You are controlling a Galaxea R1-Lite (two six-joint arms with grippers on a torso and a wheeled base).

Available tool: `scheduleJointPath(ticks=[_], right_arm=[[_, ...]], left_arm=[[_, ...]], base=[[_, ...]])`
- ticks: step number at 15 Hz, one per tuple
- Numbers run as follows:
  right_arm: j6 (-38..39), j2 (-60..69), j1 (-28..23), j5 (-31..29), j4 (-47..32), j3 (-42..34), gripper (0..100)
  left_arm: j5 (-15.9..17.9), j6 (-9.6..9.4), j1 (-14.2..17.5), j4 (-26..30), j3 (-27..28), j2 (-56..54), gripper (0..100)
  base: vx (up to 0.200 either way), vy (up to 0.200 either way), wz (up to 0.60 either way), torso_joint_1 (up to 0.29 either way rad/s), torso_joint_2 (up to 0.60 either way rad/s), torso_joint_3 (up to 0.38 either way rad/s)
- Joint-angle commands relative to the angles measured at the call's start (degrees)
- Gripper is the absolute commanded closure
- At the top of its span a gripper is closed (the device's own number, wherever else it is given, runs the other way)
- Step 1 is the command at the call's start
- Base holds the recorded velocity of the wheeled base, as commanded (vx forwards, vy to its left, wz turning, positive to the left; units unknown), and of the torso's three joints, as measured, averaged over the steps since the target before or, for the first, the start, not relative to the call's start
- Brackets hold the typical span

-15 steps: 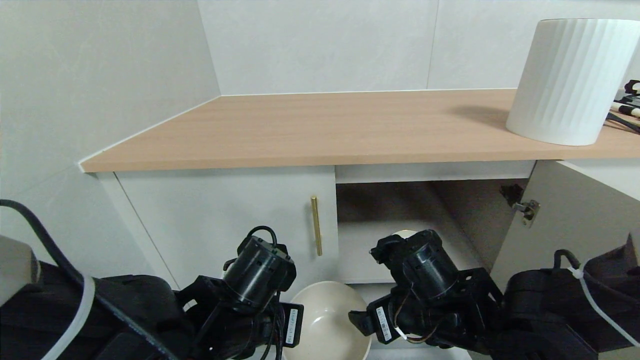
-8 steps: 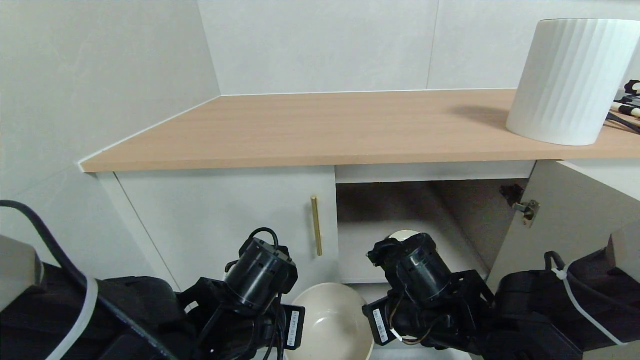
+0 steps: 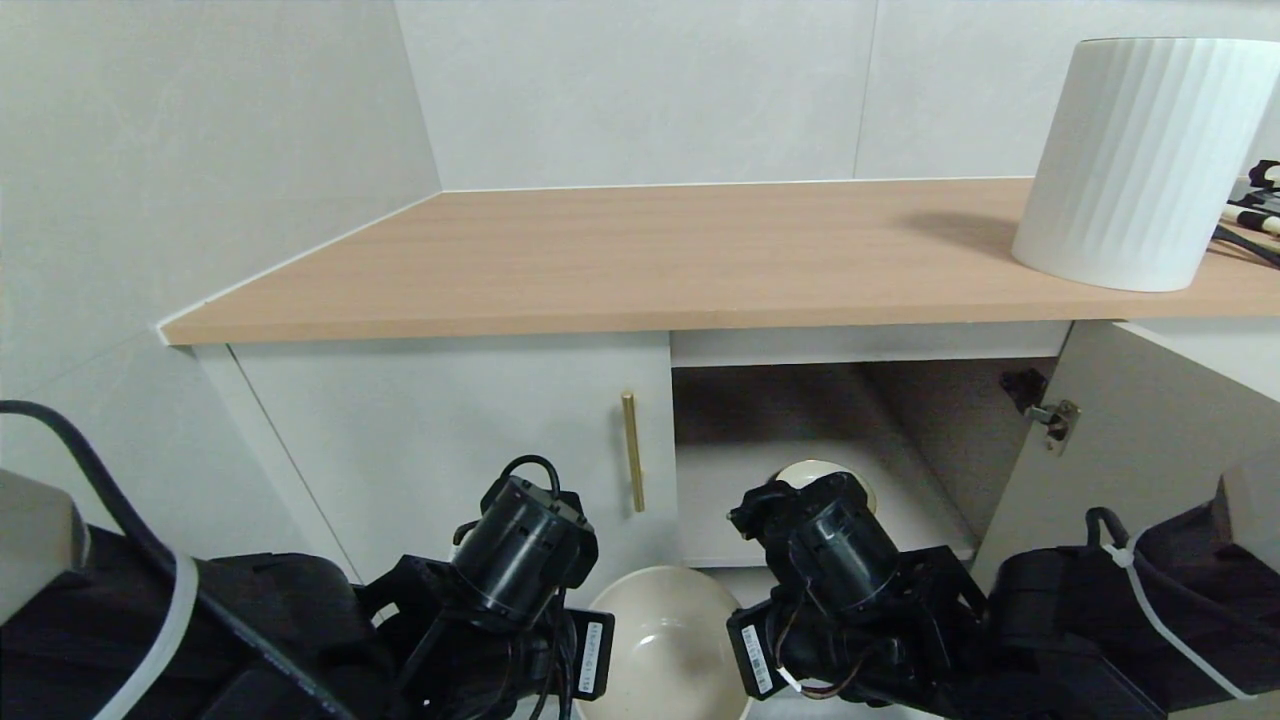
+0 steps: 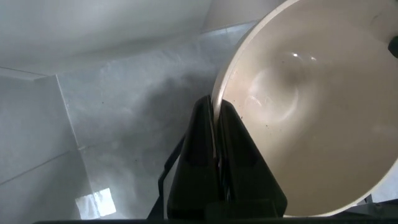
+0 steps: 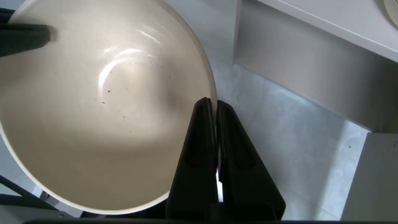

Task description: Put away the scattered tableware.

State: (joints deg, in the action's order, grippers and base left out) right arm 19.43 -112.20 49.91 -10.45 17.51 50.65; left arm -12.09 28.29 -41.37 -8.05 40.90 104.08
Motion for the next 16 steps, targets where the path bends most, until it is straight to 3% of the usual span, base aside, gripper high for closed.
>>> scheduleJointPath(ticks=[1,5,6,16], right_arm=[[0.0,0.0,0.0,-0.1,-0.1,0.0,100],[0.0,-0.2,0.0,-0.1,-0.1,0.0,100],[0.0,-0.3,0.0,-0.1,-0.1,0.0,100],[-0.5,-3.8,-0.7,-0.3,-3.7,0.2,100]], left_arm=[[-0.1,0.01,0.0,0.0,0.1,-0.1,100],[-0.1,0.09,0.0,0.0,0.0,0.1,100],[0.0,0.09,0.0,0.0,0.0,0.1,0],[-0.1,0.18,0.2,-0.2,0.2,-0.1,0]], base=[[0.0,0.0,0.0,0.0,0.0,0.0],[0.0,0.0,0.0,0.0,0.0,0.0],[0.0,0.0,0.0,0.0,0.0,0.0],[0.0,0.0,0.0,0.0,0.0,0.0]])
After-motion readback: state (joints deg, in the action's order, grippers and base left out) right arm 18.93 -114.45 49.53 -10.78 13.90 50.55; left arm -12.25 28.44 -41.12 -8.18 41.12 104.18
